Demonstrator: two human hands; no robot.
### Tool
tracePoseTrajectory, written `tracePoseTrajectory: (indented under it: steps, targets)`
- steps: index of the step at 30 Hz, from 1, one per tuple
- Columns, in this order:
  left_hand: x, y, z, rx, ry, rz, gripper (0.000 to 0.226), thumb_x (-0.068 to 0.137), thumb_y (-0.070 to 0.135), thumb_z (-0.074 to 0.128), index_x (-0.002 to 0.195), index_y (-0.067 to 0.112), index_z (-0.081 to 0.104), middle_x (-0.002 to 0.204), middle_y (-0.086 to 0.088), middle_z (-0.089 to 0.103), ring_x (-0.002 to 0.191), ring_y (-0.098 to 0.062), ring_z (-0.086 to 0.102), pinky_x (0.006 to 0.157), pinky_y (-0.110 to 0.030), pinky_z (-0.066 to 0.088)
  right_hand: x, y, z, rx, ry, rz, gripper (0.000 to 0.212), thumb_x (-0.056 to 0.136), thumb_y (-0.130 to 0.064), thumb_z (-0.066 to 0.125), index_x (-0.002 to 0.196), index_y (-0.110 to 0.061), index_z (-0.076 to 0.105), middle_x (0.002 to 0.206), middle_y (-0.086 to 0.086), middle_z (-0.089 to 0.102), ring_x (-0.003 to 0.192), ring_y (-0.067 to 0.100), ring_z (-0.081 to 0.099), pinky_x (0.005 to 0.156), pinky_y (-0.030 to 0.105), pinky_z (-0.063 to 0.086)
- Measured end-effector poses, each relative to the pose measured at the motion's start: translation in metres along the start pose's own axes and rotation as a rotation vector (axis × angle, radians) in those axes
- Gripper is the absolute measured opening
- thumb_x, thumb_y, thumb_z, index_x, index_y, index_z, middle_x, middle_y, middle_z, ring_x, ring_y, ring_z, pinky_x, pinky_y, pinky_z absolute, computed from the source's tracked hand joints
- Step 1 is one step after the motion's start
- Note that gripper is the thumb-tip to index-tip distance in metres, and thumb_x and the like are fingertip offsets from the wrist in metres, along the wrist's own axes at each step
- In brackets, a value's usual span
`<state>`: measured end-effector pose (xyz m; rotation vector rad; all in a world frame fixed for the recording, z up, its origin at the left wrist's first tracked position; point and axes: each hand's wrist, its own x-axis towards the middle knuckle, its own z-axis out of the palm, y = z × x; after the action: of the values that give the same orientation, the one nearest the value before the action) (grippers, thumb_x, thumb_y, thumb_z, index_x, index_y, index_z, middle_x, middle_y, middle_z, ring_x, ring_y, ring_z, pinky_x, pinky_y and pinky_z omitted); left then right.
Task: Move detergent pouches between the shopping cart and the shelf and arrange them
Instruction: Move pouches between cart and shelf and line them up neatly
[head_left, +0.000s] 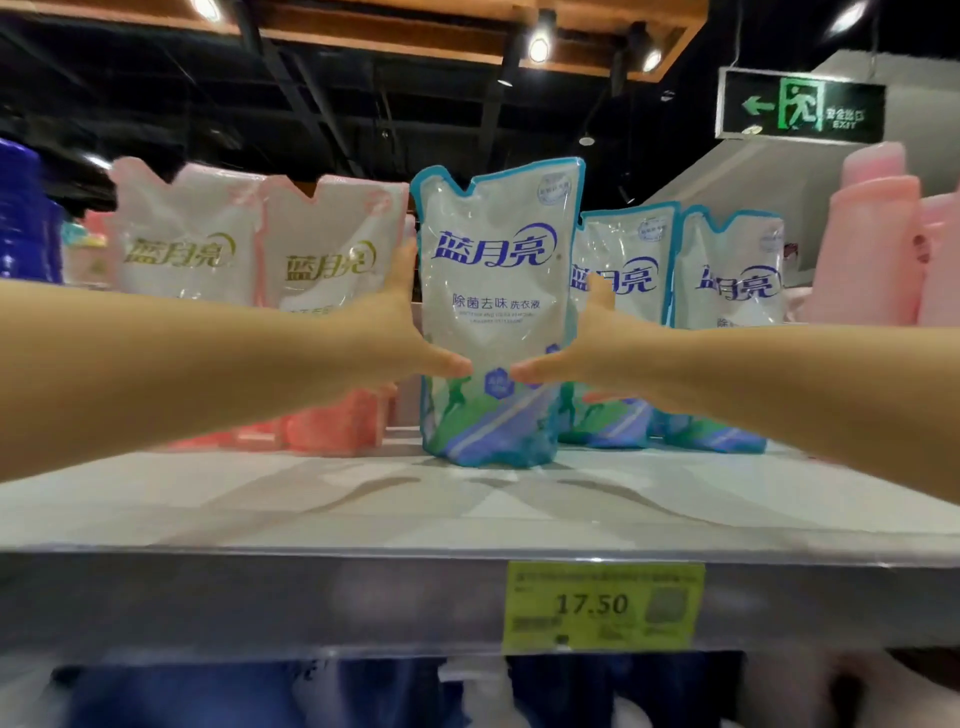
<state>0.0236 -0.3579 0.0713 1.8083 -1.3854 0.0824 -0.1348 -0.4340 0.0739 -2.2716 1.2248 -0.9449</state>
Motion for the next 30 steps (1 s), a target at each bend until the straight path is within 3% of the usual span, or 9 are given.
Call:
tracePoseTrajectory:
  steps: [4,8,10,14,16,19,21,25,30]
  targets:
    - [-0.015,0.017,-0.023,-0.003,0.084,0.089,0.109,0.076,0.029,0.075,0.147,0.034,-0.008,0.146,-0.004,0.038,0.119,-0.024,0.049,0.085,-0.031,0.044,-0.016,-0.011,-0.02,-0.029,0.098,-0.052,0.11,0.078,-0.044,0.071,0.149,-0.022,-0.009,0.137,0.01,0.042,0.093,0.02,0.052,0.087,0.033,0.051]
    - [-0.046,0.038,-0.029,-0.045,0.093,0.123,0.085,0.078,0.028,0.073,0.146,0.031,0.022,0.113,0.0,0.052,0.099,-0.018,0.052,0.081,-0.028,0.041,-0.042,-0.015,-0.03,0.051,0.074,-0.103,0.094,0.08,-0.042,0.07,0.148,-0.023,0.007,0.133,0.006,0.045,0.103,0.021,0.054,0.083,0.035,0.055]
    - [-0.066,0.047,-0.03,-0.016,0.073,0.105,0.068,0.079,0.03,0.071,0.138,0.027,0.039,0.106,0.002,0.054,0.095,-0.015,0.052,0.08,-0.028,0.04,-0.062,-0.014,-0.036,0.069,0.021,-0.131,0.084,0.083,-0.039,0.068,0.146,-0.021,0.016,0.133,0.005,0.047,0.109,0.021,0.055,0.082,0.035,0.055]
    - [-0.11,0.069,-0.026,-0.029,0.063,0.147,0.022,0.085,0.029,0.065,0.104,0.017,0.067,0.089,0.003,0.067,0.08,-0.009,0.061,0.068,-0.02,0.044,-0.107,-0.007,-0.047,-0.001,-0.021,-0.194,0.063,0.086,-0.039,0.064,0.138,-0.015,0.038,0.13,0.008,0.054,0.116,0.023,0.053,0.097,0.037,0.047]
    - [-0.136,0.081,-0.022,-0.025,0.079,0.209,0.016,0.087,0.025,0.062,0.095,0.014,0.069,0.08,0.002,0.068,0.071,-0.004,0.061,0.068,-0.02,0.048,-0.131,-0.004,-0.055,-0.002,-0.002,-0.238,0.052,0.086,-0.038,0.063,0.13,-0.015,0.048,0.124,0.007,0.059,0.113,0.022,0.055,0.098,0.034,0.044]
    - [-0.176,0.093,-0.013,0.154,0.226,0.406,0.016,0.089,0.027,0.059,0.09,0.016,0.071,0.076,0.001,0.069,0.069,-0.01,0.06,0.073,-0.024,0.046,-0.168,0.002,-0.067,-0.016,0.111,-0.367,0.02,0.088,-0.035,0.06,0.105,-0.026,0.06,0.1,-0.002,0.065,0.089,0.015,0.058,0.079,0.027,0.044]
    - [-0.202,0.102,-0.007,0.175,0.34,0.532,0.018,0.09,0.029,0.057,0.088,0.018,0.071,0.073,0.002,0.069,0.069,-0.012,0.059,0.07,-0.028,0.045,-0.195,0.006,-0.074,0.049,0.2,-0.438,0.002,0.088,-0.031,0.057,0.089,-0.029,0.059,0.088,-0.004,0.067,0.081,0.014,0.059,0.077,0.029,0.047]
    - [-0.262,0.122,0.001,-0.057,0.408,0.522,0.023,0.087,0.033,0.051,0.08,0.02,0.068,0.062,0.007,0.065,0.063,-0.008,0.058,0.062,-0.022,0.041,-0.266,0.008,-0.082,0.275,0.304,-0.409,0.005,0.088,-0.026,0.056,0.086,-0.028,0.06,0.085,-0.003,0.069,0.087,0.014,0.064,0.079,0.031,0.049]
    - [-0.379,0.112,0.031,-0.399,0.309,0.355,0.018,0.087,0.028,0.05,0.074,0.029,0.062,0.061,0.01,0.063,0.061,0.004,0.058,0.061,-0.01,0.039,-0.397,0.016,-0.063,0.487,0.451,-0.341,0.014,0.089,-0.021,0.058,0.081,-0.032,0.056,0.072,-0.009,0.065,0.078,0.012,0.067,0.078,0.032,0.052]
